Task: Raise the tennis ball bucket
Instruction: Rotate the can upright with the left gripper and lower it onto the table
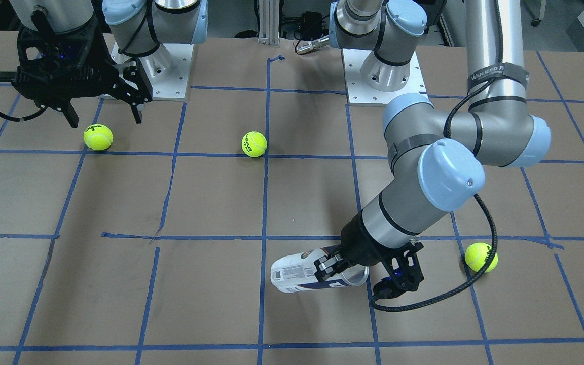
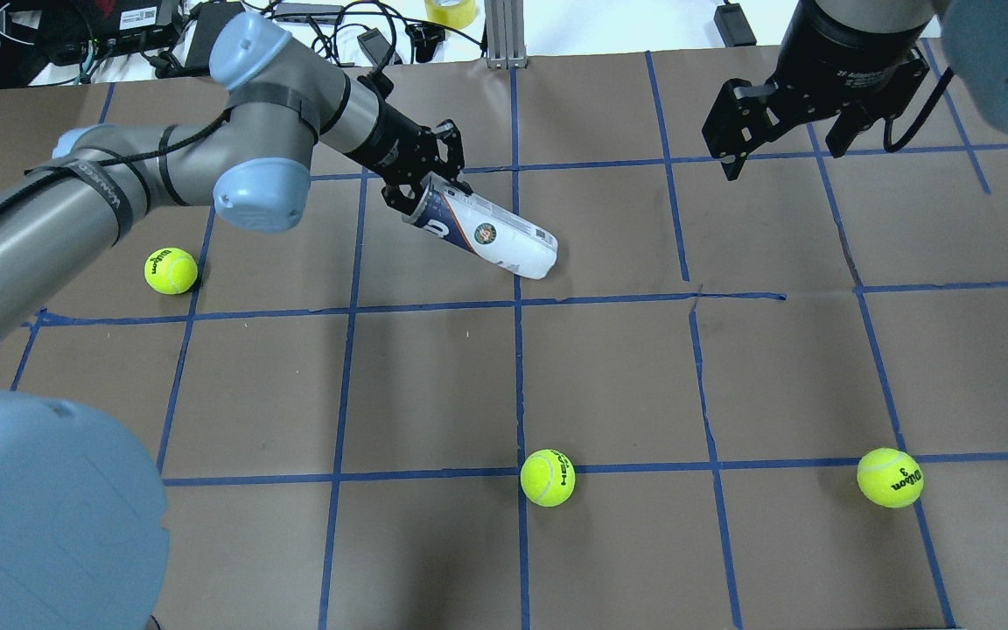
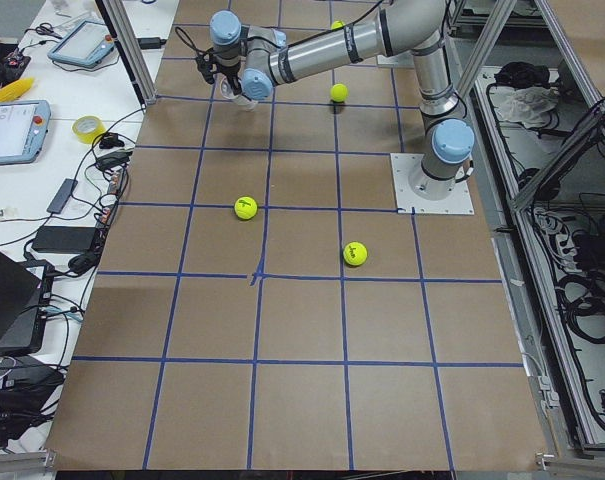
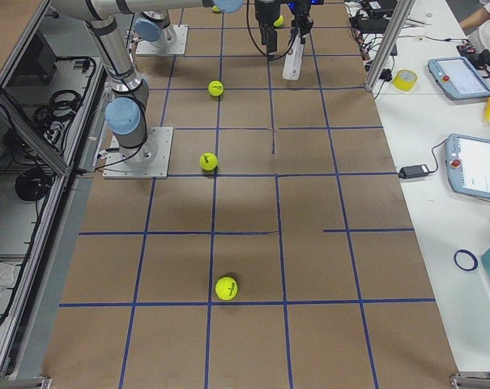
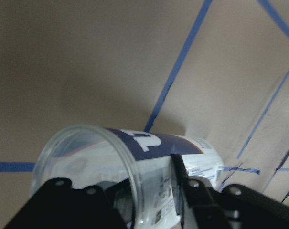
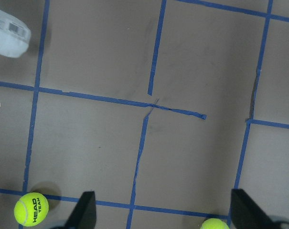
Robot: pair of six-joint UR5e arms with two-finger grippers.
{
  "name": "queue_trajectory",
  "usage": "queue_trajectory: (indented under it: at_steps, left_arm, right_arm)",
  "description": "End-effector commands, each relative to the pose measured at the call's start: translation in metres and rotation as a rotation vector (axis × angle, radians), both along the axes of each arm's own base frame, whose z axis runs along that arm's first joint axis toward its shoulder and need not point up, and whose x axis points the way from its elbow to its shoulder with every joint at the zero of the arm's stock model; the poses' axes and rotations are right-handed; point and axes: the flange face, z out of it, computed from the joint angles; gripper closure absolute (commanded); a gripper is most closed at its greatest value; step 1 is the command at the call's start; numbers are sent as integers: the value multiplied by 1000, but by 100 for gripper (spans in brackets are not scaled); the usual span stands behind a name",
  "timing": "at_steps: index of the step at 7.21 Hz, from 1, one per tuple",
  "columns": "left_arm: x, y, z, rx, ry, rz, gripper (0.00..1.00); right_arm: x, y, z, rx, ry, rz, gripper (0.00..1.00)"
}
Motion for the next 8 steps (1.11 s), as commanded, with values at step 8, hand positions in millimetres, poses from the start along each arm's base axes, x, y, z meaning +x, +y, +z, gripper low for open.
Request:
queue_trajectory:
  at_steps: [8]
  left_arm:
    - [-58, 17, -1, -51, -443, -650, 100]
  right_arm:
    - [-2, -1, 2, -11, 15, 6, 0]
